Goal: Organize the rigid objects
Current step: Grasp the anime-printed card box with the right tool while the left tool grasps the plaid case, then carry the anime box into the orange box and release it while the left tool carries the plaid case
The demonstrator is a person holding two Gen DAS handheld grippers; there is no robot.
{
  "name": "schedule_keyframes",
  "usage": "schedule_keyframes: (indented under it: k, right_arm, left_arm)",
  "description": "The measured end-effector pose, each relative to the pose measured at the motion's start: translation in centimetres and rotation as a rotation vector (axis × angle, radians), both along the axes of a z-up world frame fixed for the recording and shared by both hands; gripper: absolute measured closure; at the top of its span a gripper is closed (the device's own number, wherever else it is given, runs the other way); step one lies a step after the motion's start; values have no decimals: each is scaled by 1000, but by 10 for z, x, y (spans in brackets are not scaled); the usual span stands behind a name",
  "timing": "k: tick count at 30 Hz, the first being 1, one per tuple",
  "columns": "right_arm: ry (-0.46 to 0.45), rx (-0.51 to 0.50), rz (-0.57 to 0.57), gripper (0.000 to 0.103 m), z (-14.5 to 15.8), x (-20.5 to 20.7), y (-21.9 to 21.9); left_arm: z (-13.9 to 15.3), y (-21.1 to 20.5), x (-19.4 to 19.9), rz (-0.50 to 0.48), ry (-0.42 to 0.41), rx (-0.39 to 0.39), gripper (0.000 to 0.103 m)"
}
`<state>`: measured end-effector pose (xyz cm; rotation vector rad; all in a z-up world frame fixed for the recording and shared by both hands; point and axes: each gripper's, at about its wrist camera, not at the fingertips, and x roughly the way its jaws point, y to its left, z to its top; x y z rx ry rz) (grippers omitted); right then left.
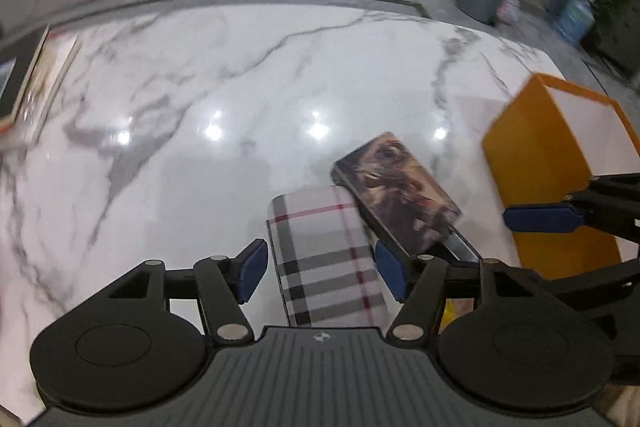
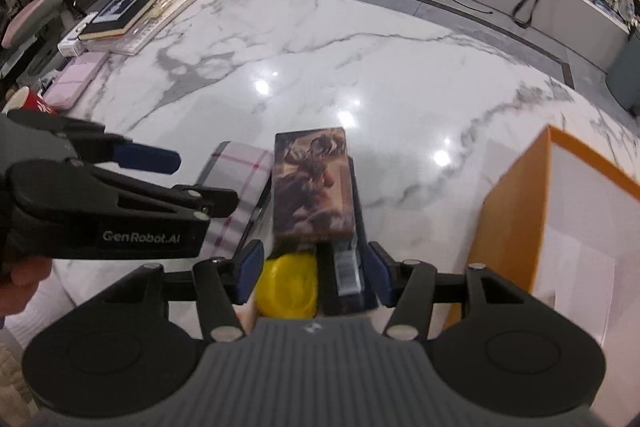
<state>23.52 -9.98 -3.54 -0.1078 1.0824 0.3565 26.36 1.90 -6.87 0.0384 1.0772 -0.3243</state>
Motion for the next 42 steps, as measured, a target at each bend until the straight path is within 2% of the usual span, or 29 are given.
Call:
schedule_keyframes:
  k: [3,6,9,12,14,16,24,26,27,28,30,31,34,37,42]
  right_arm:
    - [-5,-1,42,38,-6,9,2]
    - [0,-6,55,36,-15,20,4]
    - [17,-8,42,36,-25,28,3]
    - [30,38,16,36,-31,32,-4]
    - [42,71,6,39,-32,33,-7]
    - [74,114,-3,47,-34,34,-10]
    - [83,87,1,48,-33,20,-3]
    - [97,79,-1,71,-33,15,-5]
    - [101,54,-6,86,-33,11,-6]
    - [119,45,-8,90,-35,8,-8]
    - [175,71,-10,90,-39,2,-15]
    - [182,65,-12,86,-40,-1,-17]
    - [140,32,11,79,-35,-11,-16]
    - [108,19,-1,71,-26,-12,-18]
    - [74,17,-29,63,-10,-8,-23]
  left_arm:
    - [-9,6,4,46,38,-58,31]
    - [-16,11,7,93,70,-61,31]
    - [-18,15,10,109,85,-94,30]
    - [-19,15,12,124,88,-104,32]
    - [-19,14,13,135,94,-111,35]
    - [-18,13,13,140,94,-118,37]
    - [-19,9,6,111,103,-125,38]
    - [-19,9,0,101,106,-124,38]
    - [-18,10,-4,102,99,-122,39]
    - [-19,13,-8,101,100,-130,39]
    - [-20,17,-14,85,108,-159,39]
    - [-20,17,-16,72,102,-156,39]
    - [-18,12,-21,52,81,-124,38]
    - [-15,4,-26,37,40,-68,31]
    - [-15,-7,-40,-79,-5,9,20]
